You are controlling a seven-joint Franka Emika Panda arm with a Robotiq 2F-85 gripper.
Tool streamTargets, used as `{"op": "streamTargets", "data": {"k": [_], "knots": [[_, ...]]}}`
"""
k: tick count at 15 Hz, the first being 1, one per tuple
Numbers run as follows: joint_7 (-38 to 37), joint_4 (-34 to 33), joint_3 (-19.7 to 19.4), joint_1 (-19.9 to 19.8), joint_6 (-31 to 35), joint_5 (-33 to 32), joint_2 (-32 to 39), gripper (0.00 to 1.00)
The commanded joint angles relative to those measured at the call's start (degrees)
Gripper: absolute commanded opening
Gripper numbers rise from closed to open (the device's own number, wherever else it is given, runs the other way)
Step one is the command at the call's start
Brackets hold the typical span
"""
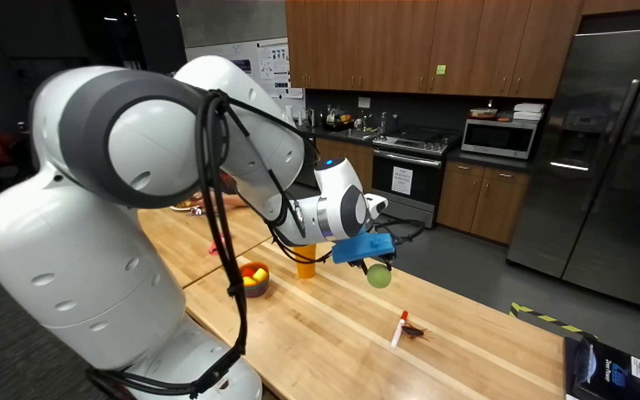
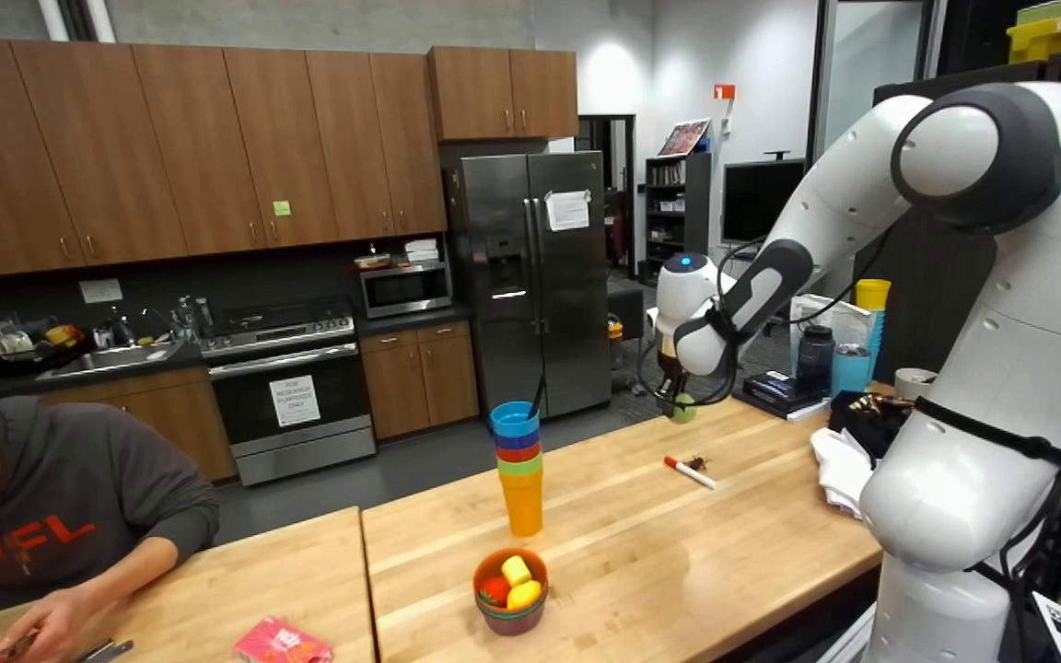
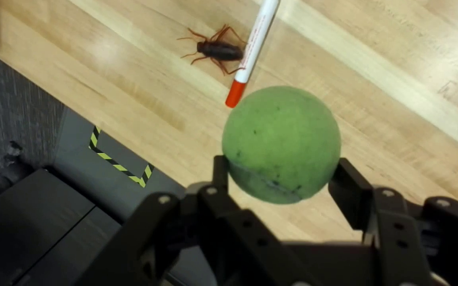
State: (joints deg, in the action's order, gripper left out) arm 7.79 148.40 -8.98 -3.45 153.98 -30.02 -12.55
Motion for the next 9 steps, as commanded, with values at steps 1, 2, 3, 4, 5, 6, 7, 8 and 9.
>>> {"op": "streamTargets", "data": {"k": [1, 2, 3, 4, 5, 6, 7, 8, 9], "knots": [[5.3, -4.0, 0.9, -1.2, -6.3, 5.3, -3.2, 0.39], [5.9, -5.2, 1.0, -1.2, -8.0, 6.4, -3.8, 0.39], [6.5, -6.5, 1.1, -1.1, -9.7, 7.3, -4.1, 0.39], [7.3, -7.8, 1.0, -1.1, -11.0, 8.2, -4.2, 0.39], [7.7, -8.8, 1.1, -1.0, -12.2, 8.8, -4.4, 0.39], [7.8, -9.7, 1.1, -1.0, -13.2, 9.4, -4.7, 0.39], [7.9, -10.6, 1.3, -0.8, -14.3, 10.0, -5.0, 0.39], [8.3, -11.4, 1.4, -0.6, -15.3, 10.9, -5.3, 0.39], [8.8, -12.2, 1.5, -0.3, -16.2, 11.8, -5.8, 0.39]]}}
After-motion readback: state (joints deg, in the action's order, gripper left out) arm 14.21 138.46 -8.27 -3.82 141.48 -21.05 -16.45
